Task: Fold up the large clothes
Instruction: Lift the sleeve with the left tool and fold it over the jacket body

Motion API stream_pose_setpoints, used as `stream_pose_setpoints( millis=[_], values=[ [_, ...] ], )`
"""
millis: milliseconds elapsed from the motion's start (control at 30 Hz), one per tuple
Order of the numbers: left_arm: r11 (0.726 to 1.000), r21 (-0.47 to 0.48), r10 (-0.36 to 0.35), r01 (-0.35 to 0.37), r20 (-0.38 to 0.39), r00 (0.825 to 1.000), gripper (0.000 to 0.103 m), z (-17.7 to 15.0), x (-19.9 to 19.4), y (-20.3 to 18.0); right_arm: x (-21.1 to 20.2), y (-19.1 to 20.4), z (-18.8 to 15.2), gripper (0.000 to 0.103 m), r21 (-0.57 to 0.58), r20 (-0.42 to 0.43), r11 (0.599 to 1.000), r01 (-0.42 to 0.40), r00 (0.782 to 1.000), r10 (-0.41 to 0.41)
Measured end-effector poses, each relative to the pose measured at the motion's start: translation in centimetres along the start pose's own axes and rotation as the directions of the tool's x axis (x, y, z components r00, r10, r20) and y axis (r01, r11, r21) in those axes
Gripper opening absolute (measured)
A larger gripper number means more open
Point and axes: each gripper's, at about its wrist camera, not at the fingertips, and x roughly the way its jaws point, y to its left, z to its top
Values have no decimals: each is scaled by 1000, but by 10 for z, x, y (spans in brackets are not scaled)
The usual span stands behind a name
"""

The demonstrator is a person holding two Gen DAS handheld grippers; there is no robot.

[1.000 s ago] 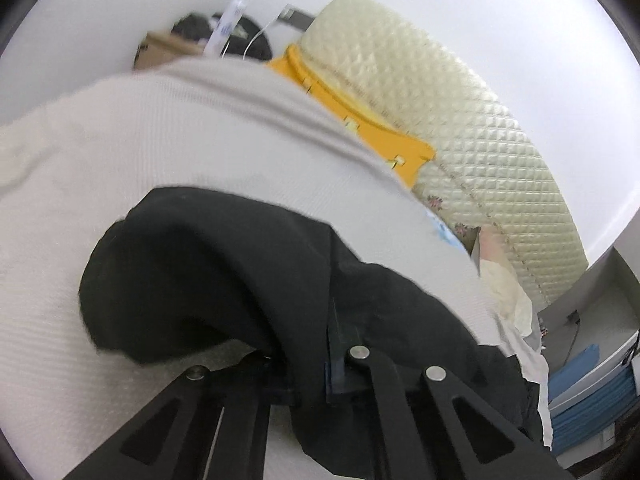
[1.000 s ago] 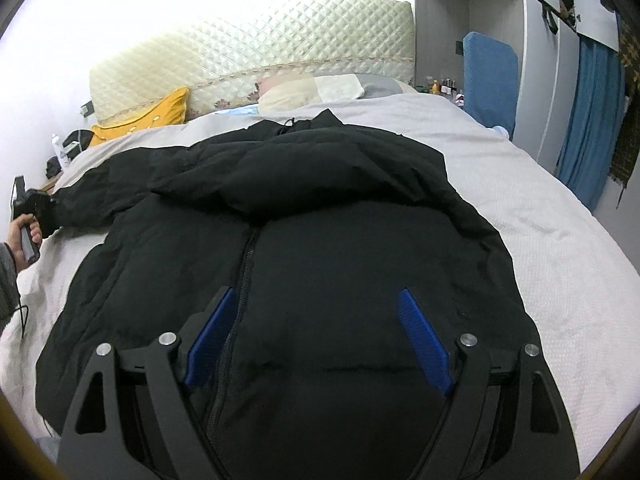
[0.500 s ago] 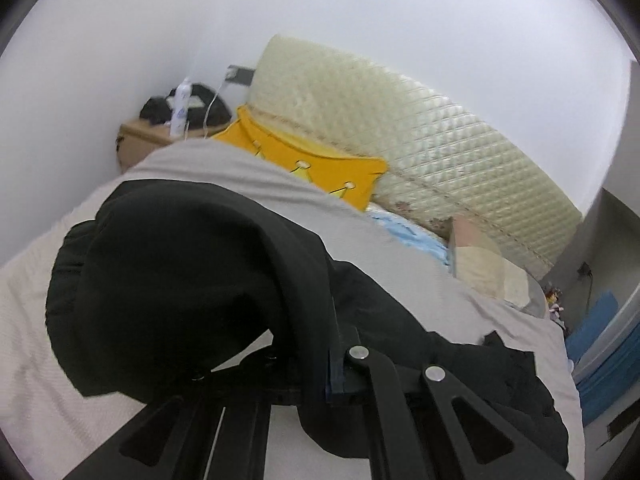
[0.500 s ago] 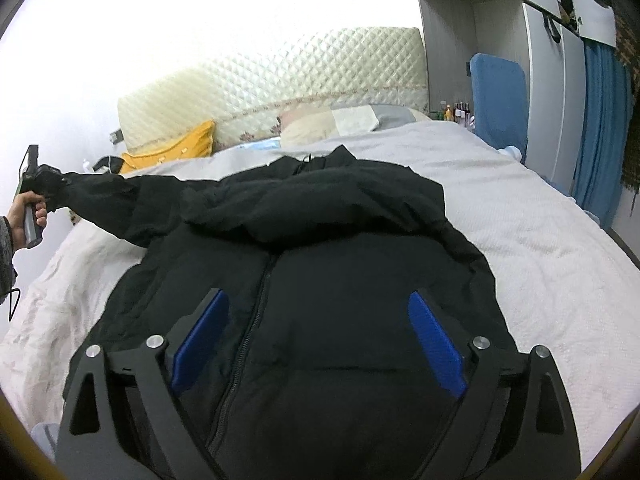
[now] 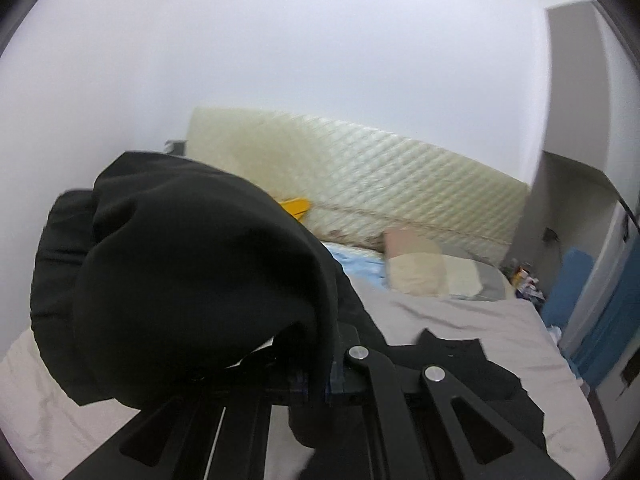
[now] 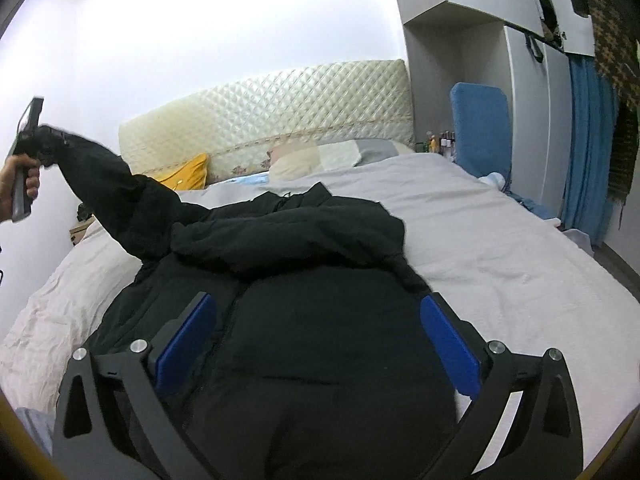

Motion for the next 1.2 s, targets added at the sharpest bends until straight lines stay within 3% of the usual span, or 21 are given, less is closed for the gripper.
stream_pose_setpoints(
  millis=[200, 433, 500, 600, 700, 800, 933, 1200],
  values=[
    [993, 98, -67, 66, 8, 998, 3, -1, -24, -95, -15, -30, 1, 102, 36, 23, 999, 22, 999, -23],
    [970, 191, -145, 147, -28, 989, 3, -23, -23, -194, -32, -64, 9, 103, 101, 89, 994, 50, 994, -59],
    [961, 213, -169, 177, -55, 984, 3, -34, -20, -223, -31, -70, 7, 103, 116, 83, 992, 40, 995, -49],
    [941, 209, -249, 268, -111, 962, 3, -53, -15, -261, -29, -70, 2, 103, 143, 79, 989, 31, 996, -43],
    [916, 286, -256, 282, -128, 958, 3, -75, -6, -300, -26, -60, -1, 103, 104, 75, 995, 3, 997, -11],
    [899, 306, -273, 312, -163, 948, 3, -97, 8, -330, -24, -56, -2, 103, 80, 81, 997, 5, 997, -12],
    [872, 372, -269, 318, -179, 946, 3, -128, 27, -368, -17, -62, -3, 103, 110, 73, 994, -16, 997, 8],
    [838, 400, -273, 370, -280, 920, 4, -197, 81, -417, -12, -87, -4, 103, 186, 76, 982, -29, 997, 15]
  ],
)
